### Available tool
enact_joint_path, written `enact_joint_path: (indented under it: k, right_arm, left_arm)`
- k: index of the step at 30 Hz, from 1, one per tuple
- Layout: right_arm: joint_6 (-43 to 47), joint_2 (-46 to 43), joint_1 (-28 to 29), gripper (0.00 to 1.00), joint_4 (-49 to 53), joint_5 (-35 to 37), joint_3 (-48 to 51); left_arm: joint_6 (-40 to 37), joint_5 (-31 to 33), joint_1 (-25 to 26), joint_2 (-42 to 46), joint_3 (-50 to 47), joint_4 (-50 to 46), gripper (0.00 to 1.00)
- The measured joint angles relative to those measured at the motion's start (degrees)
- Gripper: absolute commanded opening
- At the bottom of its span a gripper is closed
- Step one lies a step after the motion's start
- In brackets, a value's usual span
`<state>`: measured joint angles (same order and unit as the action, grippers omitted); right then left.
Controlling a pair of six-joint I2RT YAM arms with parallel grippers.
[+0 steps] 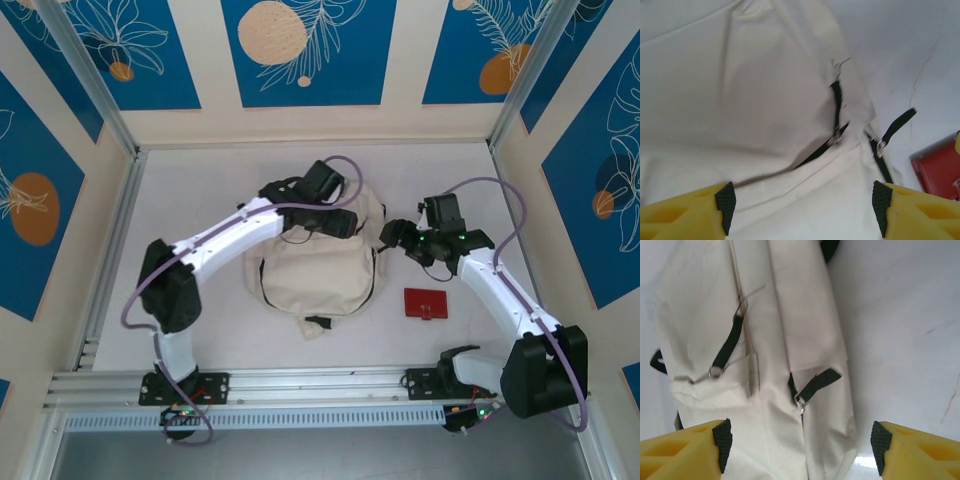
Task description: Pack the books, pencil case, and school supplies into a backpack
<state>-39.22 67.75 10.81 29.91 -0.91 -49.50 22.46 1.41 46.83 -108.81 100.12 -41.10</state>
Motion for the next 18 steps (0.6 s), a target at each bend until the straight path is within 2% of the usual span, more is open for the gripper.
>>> enact_joint_path:
  k: [9,18]
  right_arm:
    - [-0.22,0.24,-8.24,0.77,-3.17,-6.67,1.92]
    - [-0.17,1.01,-9.70,0.76,-3.89,-10.49,3.45]
  left_arm:
    - [-5.29,0.09,1.73,-14.78,17.09,-7.82,0.53]
    - [-6.27,-1.38,1.73,-21.18,23.78,-11.39,0.39]
